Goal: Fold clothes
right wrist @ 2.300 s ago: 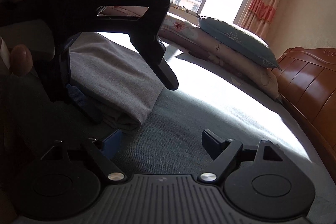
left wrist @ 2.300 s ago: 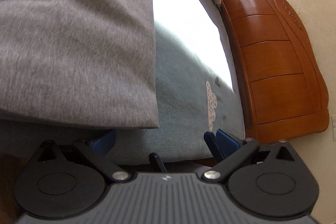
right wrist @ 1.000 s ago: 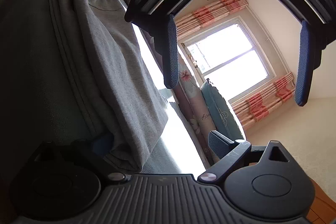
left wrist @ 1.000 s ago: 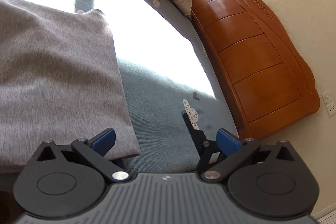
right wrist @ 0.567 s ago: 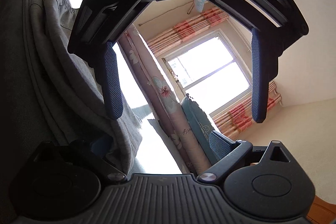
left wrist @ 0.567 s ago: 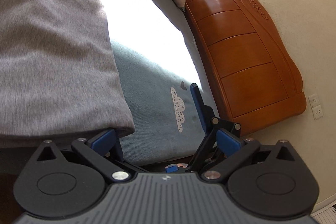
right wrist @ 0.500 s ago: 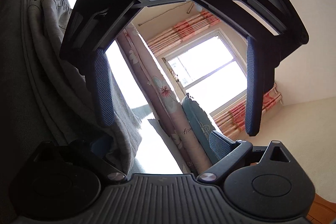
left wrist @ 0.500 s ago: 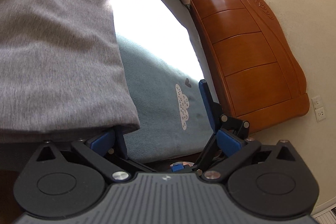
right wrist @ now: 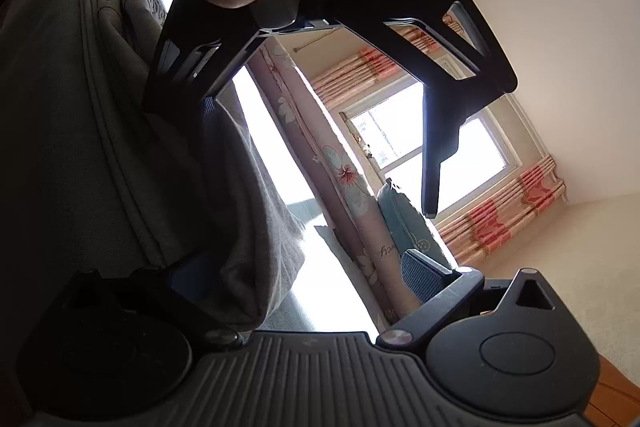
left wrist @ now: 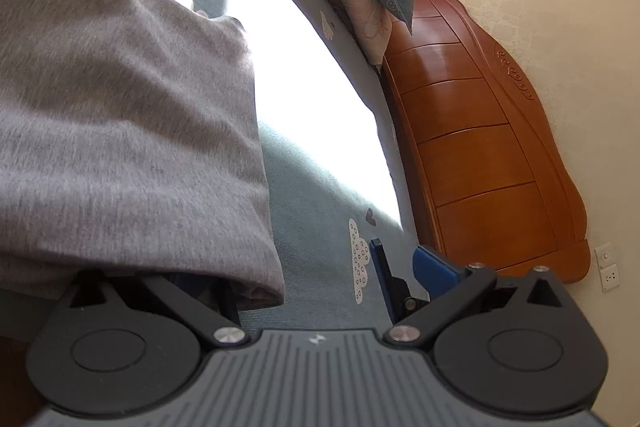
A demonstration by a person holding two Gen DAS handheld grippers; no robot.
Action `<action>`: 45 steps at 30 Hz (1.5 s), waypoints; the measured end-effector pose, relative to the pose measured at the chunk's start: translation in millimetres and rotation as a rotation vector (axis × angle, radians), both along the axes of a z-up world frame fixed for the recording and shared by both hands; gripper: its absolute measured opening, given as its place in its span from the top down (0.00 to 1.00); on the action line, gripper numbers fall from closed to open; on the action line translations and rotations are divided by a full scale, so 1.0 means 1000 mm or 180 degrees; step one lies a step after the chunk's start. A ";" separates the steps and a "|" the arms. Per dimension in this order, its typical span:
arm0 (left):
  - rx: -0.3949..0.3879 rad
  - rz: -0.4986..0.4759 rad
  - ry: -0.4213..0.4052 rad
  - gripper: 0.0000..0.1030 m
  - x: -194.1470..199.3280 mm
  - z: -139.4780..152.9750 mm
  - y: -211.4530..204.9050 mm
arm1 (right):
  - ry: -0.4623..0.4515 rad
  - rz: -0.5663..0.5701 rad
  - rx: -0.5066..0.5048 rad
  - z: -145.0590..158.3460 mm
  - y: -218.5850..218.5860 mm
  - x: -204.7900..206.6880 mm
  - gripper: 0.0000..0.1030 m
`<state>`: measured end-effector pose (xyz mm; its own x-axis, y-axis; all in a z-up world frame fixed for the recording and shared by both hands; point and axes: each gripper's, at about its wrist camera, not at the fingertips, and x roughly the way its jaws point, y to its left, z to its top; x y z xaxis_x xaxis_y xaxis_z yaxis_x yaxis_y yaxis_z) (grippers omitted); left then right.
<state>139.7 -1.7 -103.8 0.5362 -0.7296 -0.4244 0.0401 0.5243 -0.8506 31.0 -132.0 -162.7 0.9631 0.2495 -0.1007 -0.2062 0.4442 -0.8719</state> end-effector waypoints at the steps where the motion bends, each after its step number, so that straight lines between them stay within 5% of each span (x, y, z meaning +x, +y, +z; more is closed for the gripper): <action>1: 0.0003 -0.0012 0.0009 0.01 0.000 0.000 0.000 | -0.0031 -0.0056 -0.0037 -0.001 0.001 0.003 0.02; 8: 0.0080 -0.0155 0.0090 0.01 -0.002 -0.003 -0.002 | -0.0076 -0.0365 -0.0035 0.014 -0.003 0.011 0.04; 13: 0.0282 -0.0430 0.0044 0.01 -0.013 0.007 -0.007 | 0.0669 -0.0691 0.0657 0.026 -0.017 0.029 0.04; 16: 0.0292 -0.0570 -0.0229 0.01 -0.021 0.028 -0.004 | 0.0756 -0.0775 0.0659 0.017 -0.018 0.042 0.04; 20: 0.0707 -0.0319 -0.0567 0.01 -0.013 0.039 -0.002 | 0.0730 -0.0759 0.0653 -0.014 -0.046 0.023 0.04; 24: 0.1068 -0.0233 -0.0318 0.01 0.006 0.006 0.000 | 0.0744 -0.0708 0.0552 -0.011 -0.051 0.003 0.04; 26: 0.1112 -0.0238 -0.0327 0.01 0.006 -0.004 0.002 | 0.0815 -0.0578 0.0428 -0.002 -0.051 0.004 0.11; 28: 0.1133 -0.0236 -0.0440 0.01 0.000 0.000 0.004 | 0.0946 -0.0523 0.0376 0.002 -0.056 -0.004 0.35; 31: 0.1188 -0.0192 -0.0629 0.01 -0.006 0.018 0.009 | 0.1138 -0.0483 0.0476 0.014 -0.061 -0.008 0.53; 37: 0.1270 -0.0034 -0.1041 0.01 0.018 0.058 0.027 | 0.1349 -0.0311 0.0912 0.053 -0.038 0.023 0.62; 40: 0.1306 0.0017 -0.0900 0.01 0.047 0.049 0.039 | 0.1496 -0.0262 0.1050 0.055 -0.021 0.039 0.62; 45: 0.1324 0.0226 -0.0179 0.01 0.063 0.007 0.070 | 0.1635 -0.0384 0.1135 0.037 -0.008 0.040 0.62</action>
